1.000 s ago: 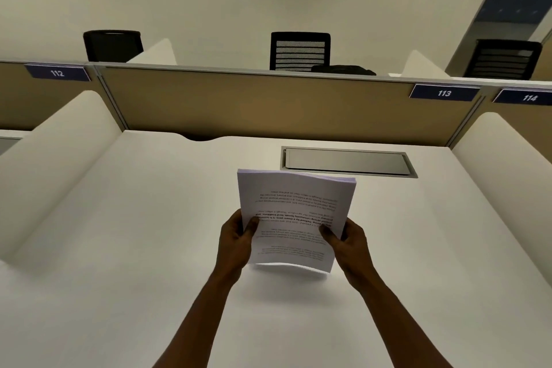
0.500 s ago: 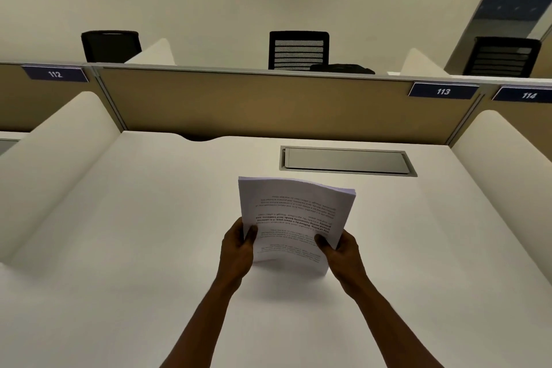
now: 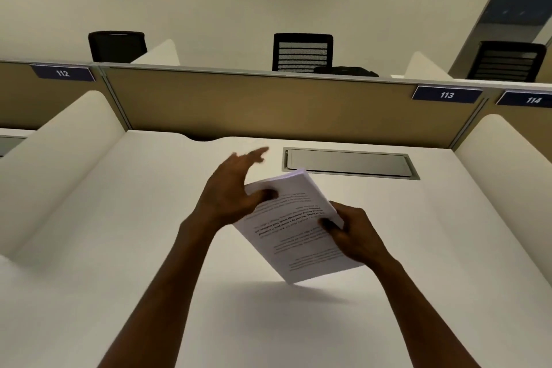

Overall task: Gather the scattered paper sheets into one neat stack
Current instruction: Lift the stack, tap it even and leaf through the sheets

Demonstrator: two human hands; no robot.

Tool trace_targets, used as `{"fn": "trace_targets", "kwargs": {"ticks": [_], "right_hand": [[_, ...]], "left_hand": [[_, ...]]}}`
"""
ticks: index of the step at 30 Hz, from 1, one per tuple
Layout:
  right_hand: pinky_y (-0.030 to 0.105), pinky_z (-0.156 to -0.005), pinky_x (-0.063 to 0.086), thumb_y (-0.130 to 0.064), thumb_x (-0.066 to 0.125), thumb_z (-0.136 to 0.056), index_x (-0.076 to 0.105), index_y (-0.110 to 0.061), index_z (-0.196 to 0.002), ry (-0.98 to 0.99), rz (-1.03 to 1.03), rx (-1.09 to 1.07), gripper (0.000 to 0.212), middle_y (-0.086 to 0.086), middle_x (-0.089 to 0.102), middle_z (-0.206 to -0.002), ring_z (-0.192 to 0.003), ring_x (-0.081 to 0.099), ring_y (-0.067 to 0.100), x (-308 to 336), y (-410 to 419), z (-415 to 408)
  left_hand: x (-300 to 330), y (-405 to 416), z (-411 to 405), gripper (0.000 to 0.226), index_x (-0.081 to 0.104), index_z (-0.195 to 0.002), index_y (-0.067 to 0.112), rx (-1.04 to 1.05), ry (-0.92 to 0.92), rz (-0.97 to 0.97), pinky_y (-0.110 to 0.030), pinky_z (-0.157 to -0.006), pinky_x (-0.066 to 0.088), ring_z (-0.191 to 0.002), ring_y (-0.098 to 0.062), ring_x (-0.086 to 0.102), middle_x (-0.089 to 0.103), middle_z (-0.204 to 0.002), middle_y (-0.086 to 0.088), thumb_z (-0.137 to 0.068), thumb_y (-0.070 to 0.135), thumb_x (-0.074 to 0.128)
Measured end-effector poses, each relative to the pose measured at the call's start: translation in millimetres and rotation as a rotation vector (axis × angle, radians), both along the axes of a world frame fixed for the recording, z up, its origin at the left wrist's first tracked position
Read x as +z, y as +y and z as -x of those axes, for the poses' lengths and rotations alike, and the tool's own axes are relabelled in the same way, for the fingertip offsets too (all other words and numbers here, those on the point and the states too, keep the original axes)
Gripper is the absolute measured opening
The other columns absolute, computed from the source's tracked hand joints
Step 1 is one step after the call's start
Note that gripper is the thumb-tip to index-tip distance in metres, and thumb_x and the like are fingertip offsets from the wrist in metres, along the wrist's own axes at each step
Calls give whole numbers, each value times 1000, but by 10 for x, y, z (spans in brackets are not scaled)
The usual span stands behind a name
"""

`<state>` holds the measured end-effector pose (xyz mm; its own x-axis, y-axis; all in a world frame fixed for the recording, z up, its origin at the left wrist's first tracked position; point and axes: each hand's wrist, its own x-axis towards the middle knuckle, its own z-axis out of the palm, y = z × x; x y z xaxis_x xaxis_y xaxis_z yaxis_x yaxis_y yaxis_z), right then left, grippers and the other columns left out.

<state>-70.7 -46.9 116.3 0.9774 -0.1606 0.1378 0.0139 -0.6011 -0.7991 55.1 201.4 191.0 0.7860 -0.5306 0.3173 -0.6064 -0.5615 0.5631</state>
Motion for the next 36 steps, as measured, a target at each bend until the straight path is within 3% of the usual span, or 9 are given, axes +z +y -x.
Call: {"fn": "trace_targets", "kwargs": {"ticks": [3,6,8,10,14,17,20,26,36], "right_hand": [[11,-67,47,-21,58,-94,68,-33,-110,8,92,67,22,-17,70,-94,-83,65,-2,132,-3,-41],[10,-69,47,-25,61,-92,68,-33,-110,16,118,107,21,-22,68,-94,-82,64,-3,273,-35,-37],[14,-69,52,-33,69,-85,67,-38,-106,21,102,113,21,-24,70,-94,-84,67,1,342,-163,-7],[17,-72,56,-41,80,-76,63,-41,-113,31,29,24,41,-18,72,-99,-92,67,3,344,-387,60],[21,-82,54,-26,88,-70,47,-34,-138,106,-437,-123,80,-10,66,-121,-113,61,5,98,-616,220],[33,-83,58,-13,86,-69,62,-20,-123,134,-672,4,60,7,72,-118,-112,66,26,-189,-474,235],[35,-77,59,-6,82,-67,74,-24,-104,102,-837,-61,42,10,74,-107,-102,70,30,-279,-299,208],[30,-71,60,-21,83,-66,76,-31,-94,71,-712,-129,30,1,76,-96,-90,73,20,-319,-245,114],[52,-79,61,-32,89,-60,71,-24,-99,222,-572,-237,44,6,76,-95,-91,73,24,-918,-111,295]], "left_hand": [[80,-15,-83,23,72,-107,29,-141,162,-55,-26,-72,50,-86,-7,69,75,-96,10,-84,32,73],[-20,-26,-76,9,77,-92,28,-169,203,19,-14,-60,45,-71,-6,67,73,-80,12,-89,25,69],[-111,14,-59,12,75,-82,35,-128,231,118,-11,-60,46,-70,-5,67,73,-76,13,-87,28,67],[-226,106,-56,12,72,-76,35,-49,280,210,-17,-60,48,-68,-5,67,73,-73,10,-84,35,64],[-496,323,-47,23,77,-85,23,38,447,440,-25,-61,51,-68,-10,71,77,-80,3,-84,42,64],[-672,339,0,20,78,-89,23,42,588,568,-28,-63,54,-74,-16,73,78,-87,-1,-83,40,67],[-836,310,43,21,78,-91,20,61,645,620,-30,-65,56,-76,-18,73,78,-90,-4,-83,37,68],[-1140,412,72,18,79,-95,22,59,708,715,-23,-66,57,-85,-18,74,78,-96,-6,-85,34,70],[-1708,416,209,31,74,-108,16,153,840,669,-31,-75,59,-98,-29,71,77,-101,-7,-83,35,72]]}}
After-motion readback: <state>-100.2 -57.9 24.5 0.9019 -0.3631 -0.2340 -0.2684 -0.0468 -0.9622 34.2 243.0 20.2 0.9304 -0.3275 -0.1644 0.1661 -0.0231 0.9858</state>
